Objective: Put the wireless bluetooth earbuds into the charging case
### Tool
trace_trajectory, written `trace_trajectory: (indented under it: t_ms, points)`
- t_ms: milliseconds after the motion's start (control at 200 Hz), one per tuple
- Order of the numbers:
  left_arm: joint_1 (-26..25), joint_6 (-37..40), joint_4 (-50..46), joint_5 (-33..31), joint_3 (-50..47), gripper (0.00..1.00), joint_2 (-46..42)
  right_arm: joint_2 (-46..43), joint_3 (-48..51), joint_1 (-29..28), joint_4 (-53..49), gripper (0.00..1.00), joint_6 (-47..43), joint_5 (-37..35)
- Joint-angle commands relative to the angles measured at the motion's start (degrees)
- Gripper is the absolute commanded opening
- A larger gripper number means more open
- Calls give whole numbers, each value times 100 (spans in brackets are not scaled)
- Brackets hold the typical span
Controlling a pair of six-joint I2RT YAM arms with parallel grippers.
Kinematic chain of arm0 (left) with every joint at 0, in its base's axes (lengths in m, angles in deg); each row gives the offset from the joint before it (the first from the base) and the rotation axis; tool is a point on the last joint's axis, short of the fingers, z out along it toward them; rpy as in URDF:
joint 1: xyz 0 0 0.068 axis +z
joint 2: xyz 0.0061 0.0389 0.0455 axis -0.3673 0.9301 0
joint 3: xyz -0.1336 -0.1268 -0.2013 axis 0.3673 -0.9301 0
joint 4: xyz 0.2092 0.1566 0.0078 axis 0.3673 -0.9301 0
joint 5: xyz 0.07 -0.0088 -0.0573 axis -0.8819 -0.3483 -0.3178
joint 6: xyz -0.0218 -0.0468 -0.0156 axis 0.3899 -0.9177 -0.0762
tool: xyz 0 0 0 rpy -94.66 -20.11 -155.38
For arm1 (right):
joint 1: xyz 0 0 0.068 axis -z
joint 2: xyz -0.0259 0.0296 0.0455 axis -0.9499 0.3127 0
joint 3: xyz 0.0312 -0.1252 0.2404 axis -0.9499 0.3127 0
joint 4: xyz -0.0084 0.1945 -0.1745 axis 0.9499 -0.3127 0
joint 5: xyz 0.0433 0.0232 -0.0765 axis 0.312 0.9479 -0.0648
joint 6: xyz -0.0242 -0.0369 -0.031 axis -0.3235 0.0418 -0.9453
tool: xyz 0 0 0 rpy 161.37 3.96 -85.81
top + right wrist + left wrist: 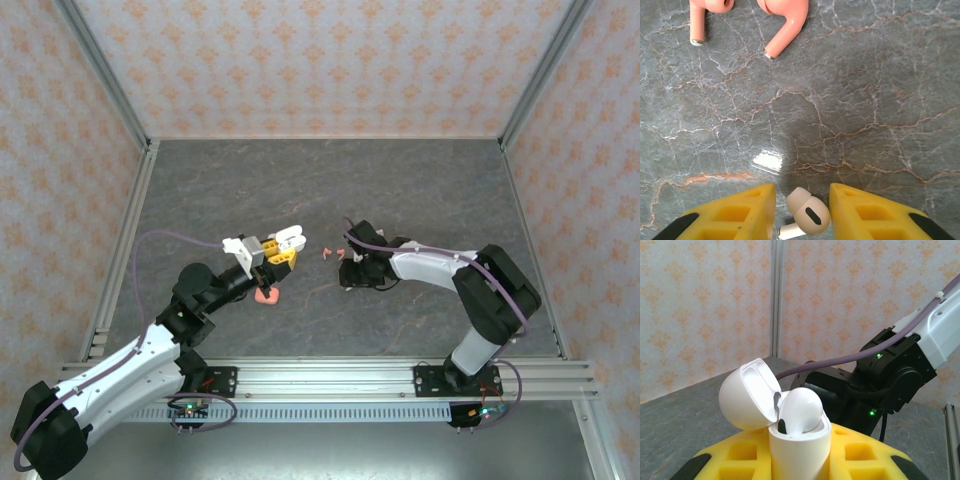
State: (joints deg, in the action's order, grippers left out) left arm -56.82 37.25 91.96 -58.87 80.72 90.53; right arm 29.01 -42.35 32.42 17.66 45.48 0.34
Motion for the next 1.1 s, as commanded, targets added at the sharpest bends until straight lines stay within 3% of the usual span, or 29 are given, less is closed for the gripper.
trace_trajectory:
  t_ms: [0,581,831,1091]
  points:
    - [-50,86,32,-68,-35,0,-76,155,-128,-94,-207,32,-88,-131]
    - [-50,128,-106,-250,-145,0,-217,216,-372,-380,-723,19,-247,-587]
    - [-48,97,-121,-291,-202,0,-237,-557,-327,-372,-740,17,-673,-878]
    - [-51,-38,-55,10,-132,0,-104,-1895,-407,-363,-872,17,-1778,-1232]
